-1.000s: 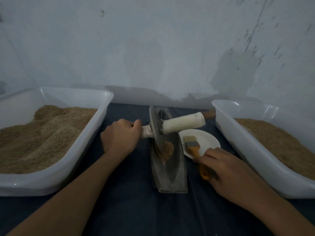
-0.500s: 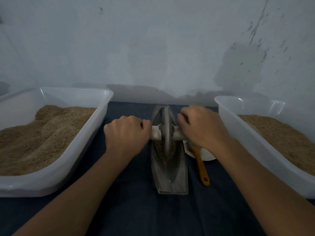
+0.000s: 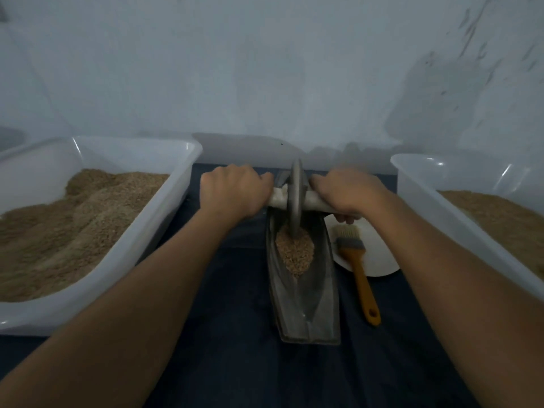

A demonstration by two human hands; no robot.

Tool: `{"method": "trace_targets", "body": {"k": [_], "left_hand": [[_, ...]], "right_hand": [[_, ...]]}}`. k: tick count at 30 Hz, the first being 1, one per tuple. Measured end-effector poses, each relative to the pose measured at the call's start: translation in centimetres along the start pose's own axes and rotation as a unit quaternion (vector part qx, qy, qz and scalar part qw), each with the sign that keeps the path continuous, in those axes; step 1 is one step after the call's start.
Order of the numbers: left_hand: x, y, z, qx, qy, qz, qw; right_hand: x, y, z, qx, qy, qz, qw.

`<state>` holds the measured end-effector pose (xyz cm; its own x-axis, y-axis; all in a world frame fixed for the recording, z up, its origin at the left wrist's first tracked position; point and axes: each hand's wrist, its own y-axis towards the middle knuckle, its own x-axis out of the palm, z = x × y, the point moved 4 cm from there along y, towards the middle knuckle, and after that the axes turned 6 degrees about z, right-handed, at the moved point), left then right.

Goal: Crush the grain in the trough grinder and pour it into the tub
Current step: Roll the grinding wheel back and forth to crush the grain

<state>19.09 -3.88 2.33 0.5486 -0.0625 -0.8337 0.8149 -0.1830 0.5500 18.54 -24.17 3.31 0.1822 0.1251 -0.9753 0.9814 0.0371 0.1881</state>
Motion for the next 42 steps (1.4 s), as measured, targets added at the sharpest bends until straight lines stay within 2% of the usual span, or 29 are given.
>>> {"method": "trace_targets", "body": {"k": [2, 4, 6, 8, 11, 15, 18, 20, 22, 24, 27, 29, 31, 33, 35, 39, 40, 42], "left_hand": [[-1.3, -2.8, 1.2, 0.11, 0.074, 0.009, 0.991], [-2.7, -5.9, 1.6, 0.155, 0.086, 0.011, 0.984], [-4.1, -8.7, 1.7, 0.182, 0.074, 0.048, 0.979], [-5.1, -10.7, 1.6, 0.2, 0.058, 0.071, 0.975], [-5.7, -11.4, 1.4, 0.186, 0.048, 0.096, 0.977], [-3.4, -8.1, 1.4, 0.169, 0.074, 0.054, 0.981], [-0.7, -3.5, 0.7, 0.086, 0.06, -0.003, 0.994], [0.3, -0.8, -0.1, -0.014, -0.014, -0.041, 0.999], [0.9, 0.2, -0.4, -0.06, -0.052, -0.05, 0.996], [0.7, -0.7, -0.3, -0.009, -0.006, -0.032, 0.999], [-0.9, -4.5, 0.4, 0.111, 0.049, 0.025, 0.992], [-2.4, -6.9, 0.9, 0.146, 0.049, 0.064, 0.986], [-4.2, -9.0, 1.2, 0.147, 0.034, 0.114, 0.982], [-5.4, -10.7, 0.8, 0.091, -0.028, 0.13, 0.987], [-5.6, -11.1, 0.5, 0.063, -0.05, 0.133, 0.988], [-4.1, -9.1, 1.4, 0.147, 0.057, 0.08, 0.984], [-3.8, -7.8, 1.6, 0.152, 0.069, 0.081, 0.983], [-2.1, -4.7, 1.3, 0.119, 0.081, 0.028, 0.989]], "right_hand": [[-0.2, -2.2, -0.3, -0.035, -0.055, 0.027, 0.998], [-0.3, -5.4, -0.8, -0.066, -0.105, 0.128, 0.984], [-0.3, -9.4, -1.1, -0.045, -0.079, 0.225, 0.97], [-0.4, -12.4, -1.3, -0.05, -0.035, 0.27, 0.961], [-0.3, -13.3, -1.3, -0.087, -0.032, 0.323, 0.942], [0.1, -9.2, -0.9, -0.058, -0.063, 0.292, 0.952], [0.5, -3.6, -0.1, -0.061, -0.094, 0.185, 0.976], [0.6, -0.5, 0.2, -0.04, -0.073, 0.087, 0.993], [0.5, 1.0, 0.0, -0.046, -0.06, 0.039, 0.996], [0.1, 0.5, -0.2, -0.049, -0.061, 0.072, 0.994], [-0.2, -3.8, -1.1, -0.085, -0.124, 0.221, 0.963], [-0.1, -7.6, -1.3, -0.05, -0.084, 0.294, 0.951], [0.0, -10.5, -1.3, -0.054, -0.04, 0.328, 0.942], [0.1, -12.1, -1.2, -0.101, -0.003, 0.351, 0.931], [-0.3, -12.6, -1.1, -0.131, 0.013, 0.358, 0.924], [0.0, -10.6, -1.1, -0.084, -0.017, 0.347, 0.934], [0.0, -9.2, -0.9, -0.059, -0.031, 0.326, 0.943], [0.5, -6.1, -0.6, -0.028, -0.067, 0.26, 0.963]]}}
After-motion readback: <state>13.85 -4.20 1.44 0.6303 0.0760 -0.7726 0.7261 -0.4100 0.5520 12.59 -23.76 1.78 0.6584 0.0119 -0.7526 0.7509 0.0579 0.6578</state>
